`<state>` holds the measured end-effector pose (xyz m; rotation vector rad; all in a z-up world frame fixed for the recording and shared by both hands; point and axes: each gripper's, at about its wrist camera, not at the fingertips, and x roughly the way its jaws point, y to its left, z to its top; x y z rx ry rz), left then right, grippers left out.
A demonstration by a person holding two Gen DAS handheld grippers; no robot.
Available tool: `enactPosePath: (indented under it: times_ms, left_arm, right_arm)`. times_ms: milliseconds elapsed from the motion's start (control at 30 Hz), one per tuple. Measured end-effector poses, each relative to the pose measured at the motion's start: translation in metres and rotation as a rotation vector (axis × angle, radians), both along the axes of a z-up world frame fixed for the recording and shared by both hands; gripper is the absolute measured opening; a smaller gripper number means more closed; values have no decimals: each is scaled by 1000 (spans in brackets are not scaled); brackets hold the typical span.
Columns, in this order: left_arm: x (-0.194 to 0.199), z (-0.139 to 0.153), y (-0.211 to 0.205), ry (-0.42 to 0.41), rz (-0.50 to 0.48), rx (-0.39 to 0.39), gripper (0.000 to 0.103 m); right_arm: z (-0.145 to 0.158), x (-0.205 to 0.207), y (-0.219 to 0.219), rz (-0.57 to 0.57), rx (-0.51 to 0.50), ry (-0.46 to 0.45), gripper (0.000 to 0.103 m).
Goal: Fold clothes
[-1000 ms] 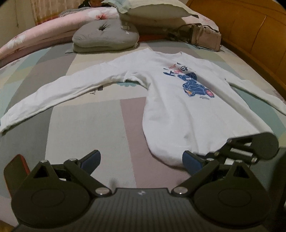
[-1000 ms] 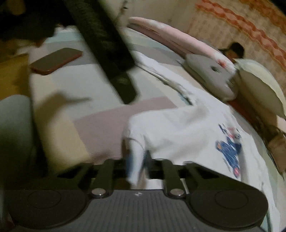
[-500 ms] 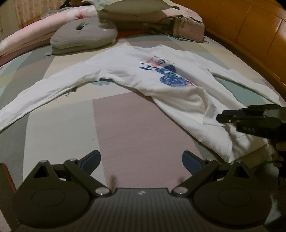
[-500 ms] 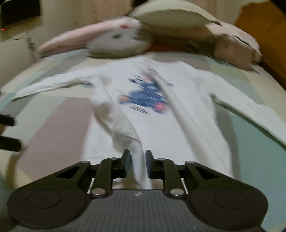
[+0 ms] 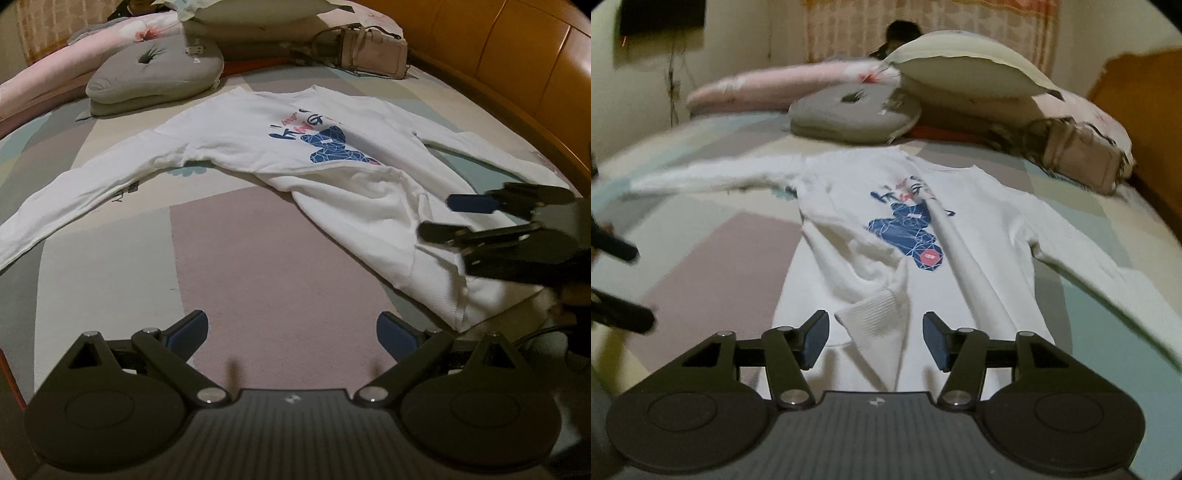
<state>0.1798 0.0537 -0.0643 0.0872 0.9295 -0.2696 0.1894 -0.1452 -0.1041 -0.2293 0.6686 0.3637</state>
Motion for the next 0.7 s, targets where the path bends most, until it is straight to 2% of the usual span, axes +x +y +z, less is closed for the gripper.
enactPosePath:
  times_ms: [33, 67, 100, 133, 200, 533, 633, 700]
  left_arm:
    - [0, 1, 1, -2, 2, 0, 98]
    - [-1, 2, 2, -6, 4, 1, 98]
    - [-2, 3, 3, -9, 7, 2, 98]
    - [-3, 4, 4, -13, 9, 3, 98]
    - [-5, 7, 8, -22, 17, 6, 98]
    - [-19, 32, 40, -102, 91, -19, 98]
    - [-23, 37, 50, -115, 105, -23, 98]
    - [-22, 37, 55, -109, 107, -34, 98]
  right_arm:
    - [-4, 0, 5, 4, -37, -13, 58]
    - [-8, 1, 10, 9, -73, -28, 33]
    - [-9, 0, 13, 6, -95, -34, 13]
    - [-8, -2, 14, 7, -94, -30, 5]
    - [3, -10, 12, 30, -45, -46, 5]
    - [39, -39, 39, 345, 342, 160, 5]
    - [33, -43, 62, 400, 331, 206, 6]
    - [28, -46, 77, 437, 321, 236, 11]
